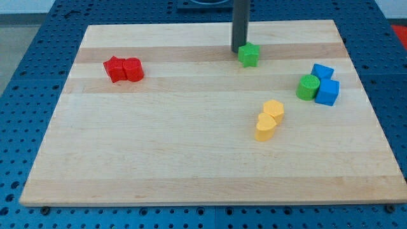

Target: Slide the green star to the top of the green circle

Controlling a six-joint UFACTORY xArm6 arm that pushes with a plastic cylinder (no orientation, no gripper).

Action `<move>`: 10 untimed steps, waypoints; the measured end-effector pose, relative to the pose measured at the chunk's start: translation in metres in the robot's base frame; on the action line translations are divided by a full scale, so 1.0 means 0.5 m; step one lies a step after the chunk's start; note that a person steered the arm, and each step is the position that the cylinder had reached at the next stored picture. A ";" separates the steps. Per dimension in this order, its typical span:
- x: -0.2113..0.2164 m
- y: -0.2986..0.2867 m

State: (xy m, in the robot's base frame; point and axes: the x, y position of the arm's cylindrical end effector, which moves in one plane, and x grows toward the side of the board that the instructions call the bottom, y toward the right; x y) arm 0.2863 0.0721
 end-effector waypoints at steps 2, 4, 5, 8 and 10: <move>0.084 0.072; 0.098 0.042; 0.099 -0.010; 0.174 0.016; 0.141 0.058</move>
State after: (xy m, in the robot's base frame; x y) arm 0.3568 0.1014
